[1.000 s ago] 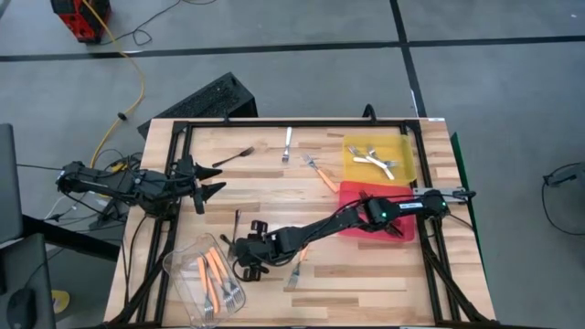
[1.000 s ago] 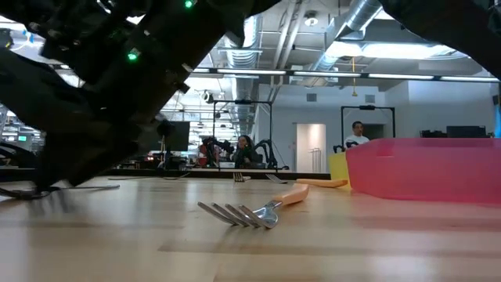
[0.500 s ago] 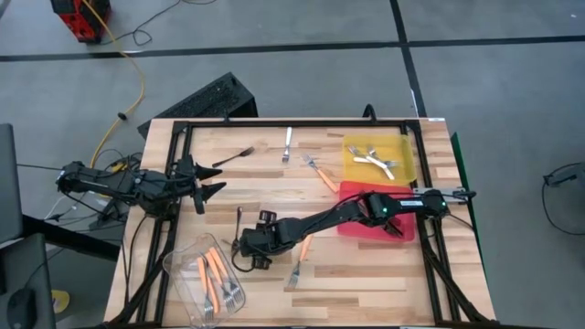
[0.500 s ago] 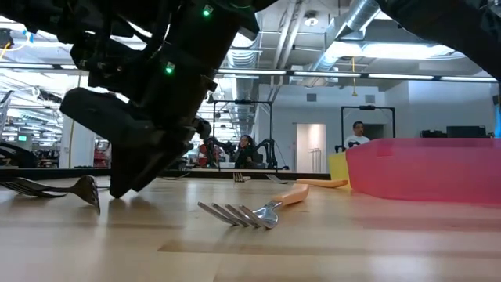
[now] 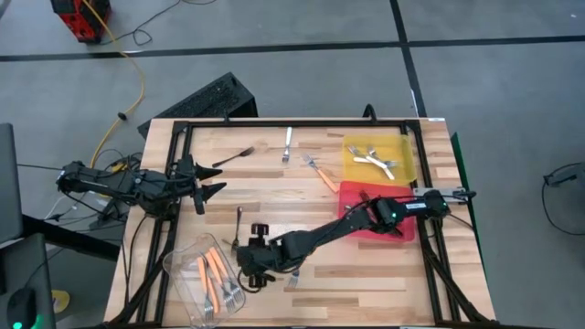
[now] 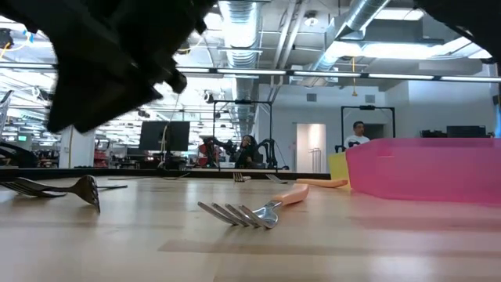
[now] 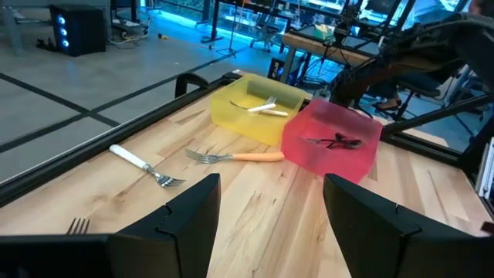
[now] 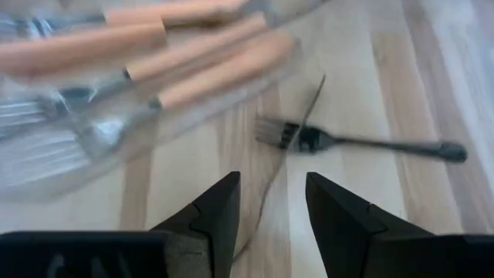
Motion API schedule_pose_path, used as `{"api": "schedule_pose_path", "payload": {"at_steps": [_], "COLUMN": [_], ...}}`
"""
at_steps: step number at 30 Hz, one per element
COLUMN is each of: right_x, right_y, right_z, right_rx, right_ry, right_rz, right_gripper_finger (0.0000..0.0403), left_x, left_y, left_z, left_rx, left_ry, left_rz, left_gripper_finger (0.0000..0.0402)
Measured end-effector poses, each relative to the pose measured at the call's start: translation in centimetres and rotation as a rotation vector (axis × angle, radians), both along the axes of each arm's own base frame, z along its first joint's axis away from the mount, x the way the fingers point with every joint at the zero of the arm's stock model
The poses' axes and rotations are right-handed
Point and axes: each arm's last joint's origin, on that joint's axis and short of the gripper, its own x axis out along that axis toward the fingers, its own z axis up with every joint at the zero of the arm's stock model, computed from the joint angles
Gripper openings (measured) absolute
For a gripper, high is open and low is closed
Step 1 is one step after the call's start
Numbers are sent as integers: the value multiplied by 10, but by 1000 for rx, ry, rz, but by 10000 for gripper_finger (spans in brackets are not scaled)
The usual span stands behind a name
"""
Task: Sort silverware by color (type)
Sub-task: Put the black fork into the red bin
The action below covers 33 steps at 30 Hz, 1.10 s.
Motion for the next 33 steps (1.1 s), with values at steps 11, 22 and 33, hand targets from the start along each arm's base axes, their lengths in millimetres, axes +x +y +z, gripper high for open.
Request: {"api": "schedule_pose_path", "payload": {"at_steps": [11, 22, 33], "right_x": [-2, 2, 5], "right_y": [7, 9, -1], "right_z": [-22, -51, -51], "right_rx": [-27, 53, 87], "right_ry": [-15, 7, 21], "right_rz": [-50, -58, -67], "right_gripper_finger": [172, 172, 140], "left_x": [0, 0, 0], "left_y": [0, 0, 0], "left_z": [0, 0, 0], "left_rx": [-24, -31, -38], "left_ry": [-11, -14, -16], "left_rz": [6, 9, 11], "left_gripper_finger": [215, 215, 215]}}
